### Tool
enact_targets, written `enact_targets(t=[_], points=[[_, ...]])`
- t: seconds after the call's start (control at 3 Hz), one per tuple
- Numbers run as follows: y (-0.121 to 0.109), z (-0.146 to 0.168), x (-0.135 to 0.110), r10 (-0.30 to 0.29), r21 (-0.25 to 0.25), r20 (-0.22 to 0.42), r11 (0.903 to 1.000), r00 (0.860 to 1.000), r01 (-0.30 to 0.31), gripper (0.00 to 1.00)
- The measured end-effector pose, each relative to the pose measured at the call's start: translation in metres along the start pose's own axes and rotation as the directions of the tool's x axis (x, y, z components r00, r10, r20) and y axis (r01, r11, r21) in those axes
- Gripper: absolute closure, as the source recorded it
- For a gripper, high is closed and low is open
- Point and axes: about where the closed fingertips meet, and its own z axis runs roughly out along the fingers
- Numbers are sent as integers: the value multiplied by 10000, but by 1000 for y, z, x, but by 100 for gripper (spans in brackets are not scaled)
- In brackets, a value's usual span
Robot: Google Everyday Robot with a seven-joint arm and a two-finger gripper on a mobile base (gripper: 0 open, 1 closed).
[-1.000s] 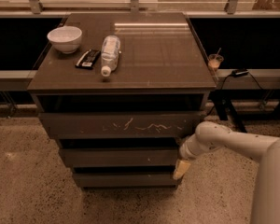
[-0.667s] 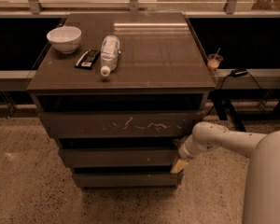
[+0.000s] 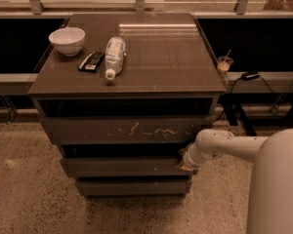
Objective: Open middle drawer
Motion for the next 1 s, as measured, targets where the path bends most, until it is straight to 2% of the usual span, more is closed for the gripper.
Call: enact_targets(t=[0.33, 0.67, 1.0], points=[[23, -6, -15, -349, -194, -132, 9992, 9993, 346, 69], [28, -5, -14, -358, -283, -152, 9990, 9992, 354, 46], [28, -5, -14, -358, -284, -151, 9990, 9992, 354, 15]])
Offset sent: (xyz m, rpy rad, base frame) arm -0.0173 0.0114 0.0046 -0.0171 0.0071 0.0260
